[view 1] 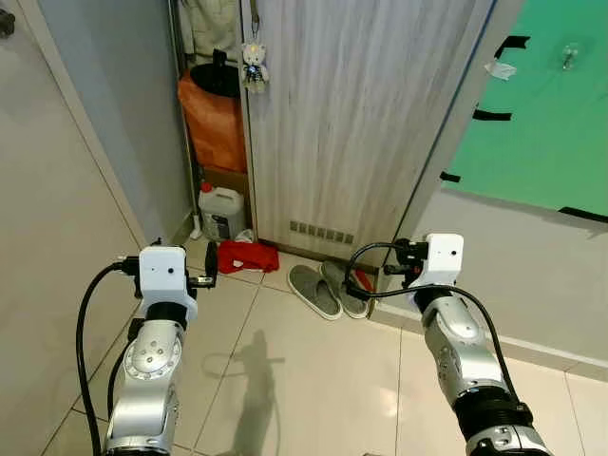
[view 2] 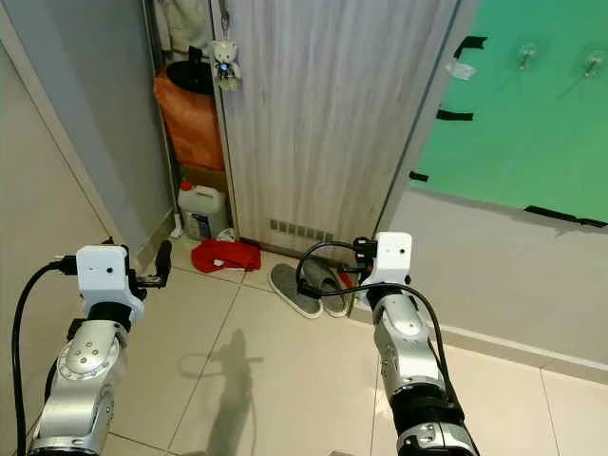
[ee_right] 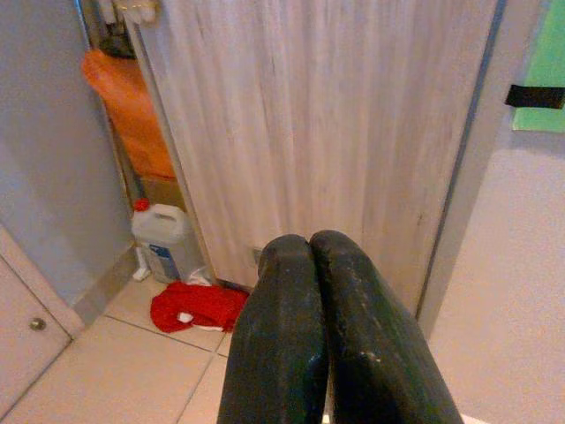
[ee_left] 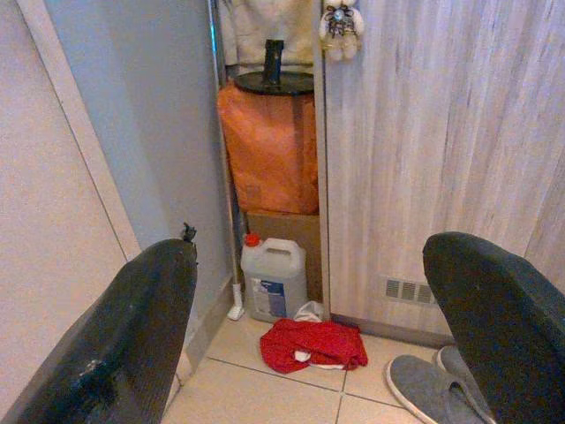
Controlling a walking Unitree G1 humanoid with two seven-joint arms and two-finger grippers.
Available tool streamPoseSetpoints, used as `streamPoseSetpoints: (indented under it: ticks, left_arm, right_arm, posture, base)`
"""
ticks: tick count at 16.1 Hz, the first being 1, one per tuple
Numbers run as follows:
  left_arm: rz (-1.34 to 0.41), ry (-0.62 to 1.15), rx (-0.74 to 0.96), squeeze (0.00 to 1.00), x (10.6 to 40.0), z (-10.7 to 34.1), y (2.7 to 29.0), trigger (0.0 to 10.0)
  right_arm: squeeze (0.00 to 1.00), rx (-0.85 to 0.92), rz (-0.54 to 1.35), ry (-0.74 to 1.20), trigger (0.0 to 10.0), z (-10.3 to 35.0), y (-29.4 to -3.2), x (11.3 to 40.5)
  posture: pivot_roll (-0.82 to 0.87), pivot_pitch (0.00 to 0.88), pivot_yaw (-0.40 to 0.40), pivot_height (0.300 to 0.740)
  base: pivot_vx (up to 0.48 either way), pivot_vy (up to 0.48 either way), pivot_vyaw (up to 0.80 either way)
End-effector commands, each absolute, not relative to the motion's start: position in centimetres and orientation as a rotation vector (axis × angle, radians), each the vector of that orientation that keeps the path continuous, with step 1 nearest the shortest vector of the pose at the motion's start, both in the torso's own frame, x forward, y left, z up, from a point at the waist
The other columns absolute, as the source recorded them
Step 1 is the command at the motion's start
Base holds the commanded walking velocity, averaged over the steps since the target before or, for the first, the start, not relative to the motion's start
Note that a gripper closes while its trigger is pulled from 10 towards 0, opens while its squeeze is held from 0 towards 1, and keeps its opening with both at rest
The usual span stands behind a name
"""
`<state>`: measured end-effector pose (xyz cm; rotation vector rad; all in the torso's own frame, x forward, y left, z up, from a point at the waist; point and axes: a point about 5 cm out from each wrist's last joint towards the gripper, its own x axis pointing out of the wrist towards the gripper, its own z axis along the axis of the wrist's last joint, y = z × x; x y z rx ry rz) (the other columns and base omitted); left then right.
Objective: Hang keys on a hook
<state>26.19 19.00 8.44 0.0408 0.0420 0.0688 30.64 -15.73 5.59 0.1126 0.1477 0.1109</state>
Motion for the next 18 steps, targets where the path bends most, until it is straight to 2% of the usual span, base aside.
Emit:
streamPoseSetpoints:
  ticks: [1,2,5,7,10,12,14,18]
  left_arm:
    - [0.006,0.09,-0.071,0.0,27.2,7.9,18.6,10.0]
    - [-0.041,0.076,-0.053,0.0,29.0,8.3,17.6,10.0]
    - [-0.062,0.099,-0.084,0.0,29.3,7.9,17.4,10.0]
    - [-0.055,0.069,-0.056,0.0,28.6,8.2,18.1,10.0]
    - [-0.039,-0.054,-0.001,0.0,23.4,9.3,19.9,10.0]
    - [-0.015,-0.014,-0.014,0.0,23.8,8.4,19.9,10.0]
    - [-0.044,-0.008,0.008,0.0,24.6,8.4,19.3,10.0]
    - [-0.082,0.003,-0.021,0.0,25.5,8.4,18.0,10.0]
  right_arm:
    - [0.0,0.039,0.042,0.189,10.0,5.1,-15.9,30.9]
    - [0.0,-0.022,0.033,0.15,10.0,6.2,-15.4,32.0]
    - [0.0,-0.009,0.032,0.152,10.0,6.2,-15.3,32.0]
    - [0.0,-0.003,-0.036,0.101,10.0,6.6,-16.7,31.3]
    - [0.0,-0.074,-0.074,-0.006,10.0,7.0,-19.0,26.8]
    - [0.0,-0.057,-0.098,0.051,10.0,6.1,-19.5,27.2]
    - [0.0,-0.081,-0.037,0.061,10.0,6.2,-18.6,27.9]
    - [0.0,-0.089,0.024,0.042,10.0,7.1,-17.3,28.8]
  posture:
    - [0.02,0.0,0.021,0.74]
    - [0.01,0.0,0.026,0.74]
    - [0.01,0.0,0.026,0.74]
    - [0.01,0.0,0.017,0.74]
    - [0.02,0.0,0.003,0.74]
    - [0.02,0.0,0.0,0.74]
    - [0.02,0.0,-0.003,0.74]
    - [0.0,0.0,0.01,0.74]
  base:
    - [0.0,0.0,0.0]
    - [0.0,0.0,0.0]
    - [0.0,0.0,0.0]
    - [0.0,0.0,0.0]
    - [0.0,0.0,0.0]
    - [0.0,0.0,0.0]
    - [0.0,-0.148,-0.71]
    - [0.0,-0.454,-0.64]
